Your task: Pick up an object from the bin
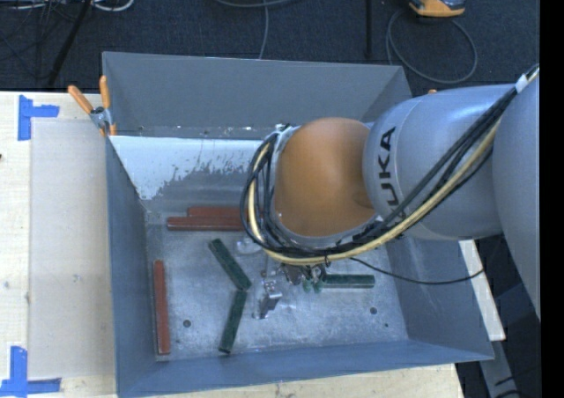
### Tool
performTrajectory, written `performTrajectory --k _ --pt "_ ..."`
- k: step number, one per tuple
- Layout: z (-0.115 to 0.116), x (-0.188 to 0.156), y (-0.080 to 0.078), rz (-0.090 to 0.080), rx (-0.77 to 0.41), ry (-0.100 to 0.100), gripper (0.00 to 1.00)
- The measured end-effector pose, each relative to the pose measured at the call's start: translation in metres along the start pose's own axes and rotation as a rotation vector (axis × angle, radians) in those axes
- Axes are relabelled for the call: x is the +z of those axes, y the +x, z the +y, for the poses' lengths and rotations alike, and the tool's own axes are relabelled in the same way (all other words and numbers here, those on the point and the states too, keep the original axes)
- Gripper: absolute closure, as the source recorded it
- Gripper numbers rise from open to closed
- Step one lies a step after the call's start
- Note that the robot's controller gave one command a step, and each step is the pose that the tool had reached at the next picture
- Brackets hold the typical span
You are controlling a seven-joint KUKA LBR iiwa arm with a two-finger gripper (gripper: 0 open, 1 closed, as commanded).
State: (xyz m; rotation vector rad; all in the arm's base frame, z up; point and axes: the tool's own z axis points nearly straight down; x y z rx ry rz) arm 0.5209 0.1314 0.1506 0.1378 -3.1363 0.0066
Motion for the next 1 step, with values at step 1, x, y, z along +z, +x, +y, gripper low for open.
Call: performTrajectory --k 1 --pt "0.013 0.0451 0.0076 -0.004 -0.359 -0.004 0.0"
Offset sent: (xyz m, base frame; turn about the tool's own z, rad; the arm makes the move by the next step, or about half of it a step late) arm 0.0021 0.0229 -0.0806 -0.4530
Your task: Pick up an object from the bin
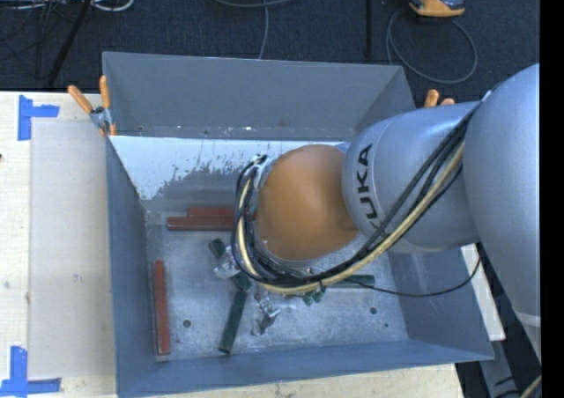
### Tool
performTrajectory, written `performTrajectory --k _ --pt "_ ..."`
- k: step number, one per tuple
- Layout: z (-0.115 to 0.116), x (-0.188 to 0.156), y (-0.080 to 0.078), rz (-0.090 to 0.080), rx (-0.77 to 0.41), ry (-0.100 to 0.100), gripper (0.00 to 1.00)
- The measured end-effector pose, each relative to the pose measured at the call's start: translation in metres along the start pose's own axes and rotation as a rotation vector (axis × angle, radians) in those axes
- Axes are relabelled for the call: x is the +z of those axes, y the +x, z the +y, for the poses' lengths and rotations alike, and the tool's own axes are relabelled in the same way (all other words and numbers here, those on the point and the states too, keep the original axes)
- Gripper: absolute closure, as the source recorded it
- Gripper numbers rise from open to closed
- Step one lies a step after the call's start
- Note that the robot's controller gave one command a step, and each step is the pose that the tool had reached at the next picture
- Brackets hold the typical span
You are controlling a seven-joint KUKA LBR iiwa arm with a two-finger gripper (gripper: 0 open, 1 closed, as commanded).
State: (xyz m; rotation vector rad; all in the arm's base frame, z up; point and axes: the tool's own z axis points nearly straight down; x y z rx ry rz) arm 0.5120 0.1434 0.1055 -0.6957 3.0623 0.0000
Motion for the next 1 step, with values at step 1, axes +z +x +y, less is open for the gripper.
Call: performTrajectory --k 1 --pt "0.0054 0.0299 -0.0189 -0.009 -0.091 -0.001 1.0"
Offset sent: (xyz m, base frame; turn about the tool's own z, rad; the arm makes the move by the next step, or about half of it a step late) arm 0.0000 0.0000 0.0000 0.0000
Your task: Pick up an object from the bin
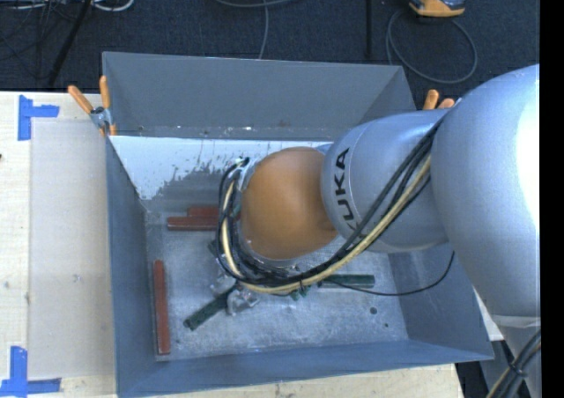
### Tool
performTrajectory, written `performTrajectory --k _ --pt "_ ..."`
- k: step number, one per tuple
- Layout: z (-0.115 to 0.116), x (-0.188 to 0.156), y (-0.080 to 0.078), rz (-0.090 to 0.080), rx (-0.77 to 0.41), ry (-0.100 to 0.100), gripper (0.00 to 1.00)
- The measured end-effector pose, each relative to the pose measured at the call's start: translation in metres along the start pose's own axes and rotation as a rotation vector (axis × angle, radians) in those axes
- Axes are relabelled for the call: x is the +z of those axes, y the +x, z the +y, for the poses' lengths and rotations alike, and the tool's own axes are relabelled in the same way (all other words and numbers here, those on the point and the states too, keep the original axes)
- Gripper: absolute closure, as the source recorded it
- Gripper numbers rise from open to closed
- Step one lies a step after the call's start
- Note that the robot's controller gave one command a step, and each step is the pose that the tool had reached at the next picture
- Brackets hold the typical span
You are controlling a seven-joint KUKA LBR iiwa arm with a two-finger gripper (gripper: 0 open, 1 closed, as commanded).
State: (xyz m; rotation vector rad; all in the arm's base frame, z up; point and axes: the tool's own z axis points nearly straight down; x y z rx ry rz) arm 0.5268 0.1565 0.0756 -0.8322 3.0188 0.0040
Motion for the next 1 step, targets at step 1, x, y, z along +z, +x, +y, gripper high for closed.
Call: performTrajectory --k 1 --pt "0.0 0.0 0.0 0.0 0.0 0.0 1.0"
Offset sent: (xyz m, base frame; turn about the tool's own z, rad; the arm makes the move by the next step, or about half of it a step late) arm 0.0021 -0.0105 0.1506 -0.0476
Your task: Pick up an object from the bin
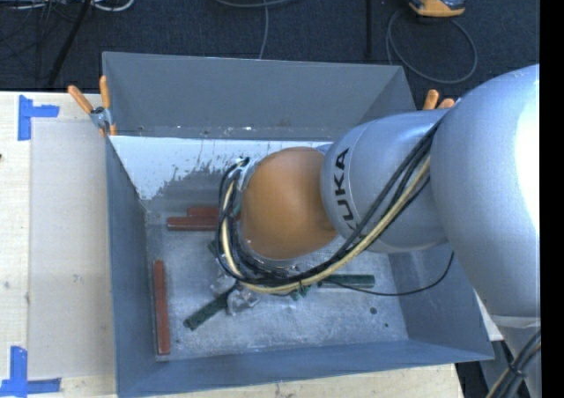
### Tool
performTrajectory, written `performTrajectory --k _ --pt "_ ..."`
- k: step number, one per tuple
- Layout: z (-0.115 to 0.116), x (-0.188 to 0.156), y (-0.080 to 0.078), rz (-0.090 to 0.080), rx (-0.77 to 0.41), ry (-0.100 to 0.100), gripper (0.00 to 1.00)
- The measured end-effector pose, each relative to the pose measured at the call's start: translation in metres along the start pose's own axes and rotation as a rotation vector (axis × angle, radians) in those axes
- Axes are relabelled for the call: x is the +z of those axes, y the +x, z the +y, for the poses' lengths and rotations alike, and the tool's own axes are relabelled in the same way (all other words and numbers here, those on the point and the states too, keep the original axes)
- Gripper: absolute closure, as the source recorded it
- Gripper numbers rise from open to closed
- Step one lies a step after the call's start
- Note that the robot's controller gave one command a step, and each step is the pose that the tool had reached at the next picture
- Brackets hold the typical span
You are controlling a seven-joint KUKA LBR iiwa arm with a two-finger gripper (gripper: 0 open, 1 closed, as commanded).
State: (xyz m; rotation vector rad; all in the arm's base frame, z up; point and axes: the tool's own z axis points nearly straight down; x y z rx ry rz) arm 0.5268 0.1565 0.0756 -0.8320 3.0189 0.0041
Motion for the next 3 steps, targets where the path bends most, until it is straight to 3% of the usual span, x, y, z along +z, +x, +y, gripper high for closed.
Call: performTrajectory --k 1,2,3 --pt "0.0 -0.001 0.001 0.001 -0.002 0.0 1.0" --pt "0.001 -0.046 0.005 0.011 -0.048 -0.001 1.0" --pt "0.0 -0.215 -0.039 0.003 -0.204 0.0 1.0"
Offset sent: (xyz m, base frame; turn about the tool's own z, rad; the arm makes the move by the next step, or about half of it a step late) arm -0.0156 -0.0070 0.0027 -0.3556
